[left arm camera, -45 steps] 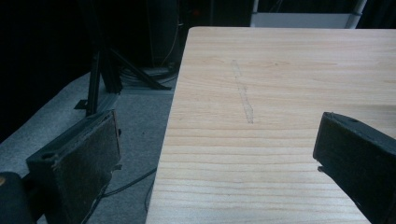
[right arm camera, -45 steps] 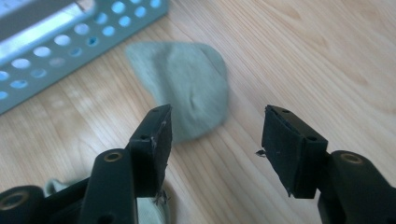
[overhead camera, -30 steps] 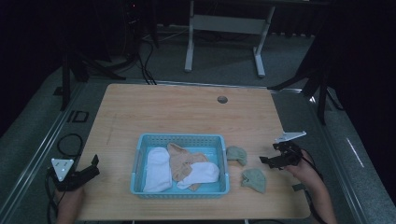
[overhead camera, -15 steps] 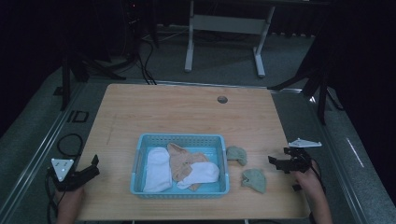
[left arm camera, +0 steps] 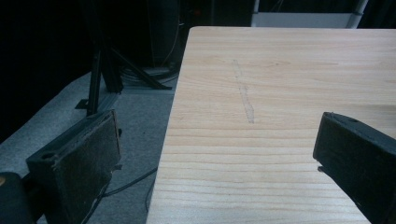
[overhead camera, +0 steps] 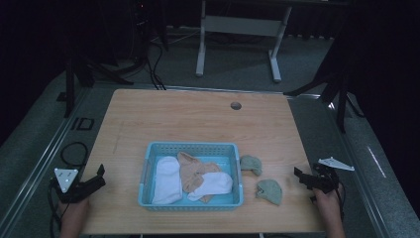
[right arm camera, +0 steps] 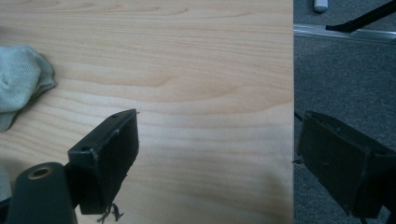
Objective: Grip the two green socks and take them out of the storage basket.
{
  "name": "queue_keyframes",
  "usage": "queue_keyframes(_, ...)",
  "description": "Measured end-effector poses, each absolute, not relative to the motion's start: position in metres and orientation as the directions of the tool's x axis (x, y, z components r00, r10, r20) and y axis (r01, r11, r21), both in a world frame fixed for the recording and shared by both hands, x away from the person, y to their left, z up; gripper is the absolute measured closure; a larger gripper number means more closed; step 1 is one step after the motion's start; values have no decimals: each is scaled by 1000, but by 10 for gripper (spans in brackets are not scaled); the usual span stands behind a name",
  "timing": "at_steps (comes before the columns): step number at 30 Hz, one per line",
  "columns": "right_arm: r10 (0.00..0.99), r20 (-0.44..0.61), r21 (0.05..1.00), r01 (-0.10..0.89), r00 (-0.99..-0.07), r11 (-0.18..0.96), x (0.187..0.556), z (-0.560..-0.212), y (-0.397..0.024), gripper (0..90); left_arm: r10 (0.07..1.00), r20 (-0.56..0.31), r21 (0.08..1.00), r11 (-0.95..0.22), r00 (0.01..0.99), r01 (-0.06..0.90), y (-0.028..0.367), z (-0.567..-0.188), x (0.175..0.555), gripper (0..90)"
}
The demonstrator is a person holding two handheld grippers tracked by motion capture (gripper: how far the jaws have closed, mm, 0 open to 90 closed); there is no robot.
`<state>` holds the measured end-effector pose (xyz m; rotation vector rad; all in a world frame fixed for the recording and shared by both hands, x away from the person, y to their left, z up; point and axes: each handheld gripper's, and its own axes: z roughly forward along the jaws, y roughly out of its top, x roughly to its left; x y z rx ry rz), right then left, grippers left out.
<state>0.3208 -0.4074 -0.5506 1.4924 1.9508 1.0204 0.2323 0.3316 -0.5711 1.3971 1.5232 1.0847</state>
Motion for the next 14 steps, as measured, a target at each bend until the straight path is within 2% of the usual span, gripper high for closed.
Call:
queue_keyframes(9,961,45,804,580,-272,127,312,-561,-408,128,997,-1,946,28,-82,324,332,-571,232,3)
queue_keyframes(14,961,75,797,595,-267,103,312,-562,-411,133,997,-3,946,29,-82,323,332,-571,232,4)
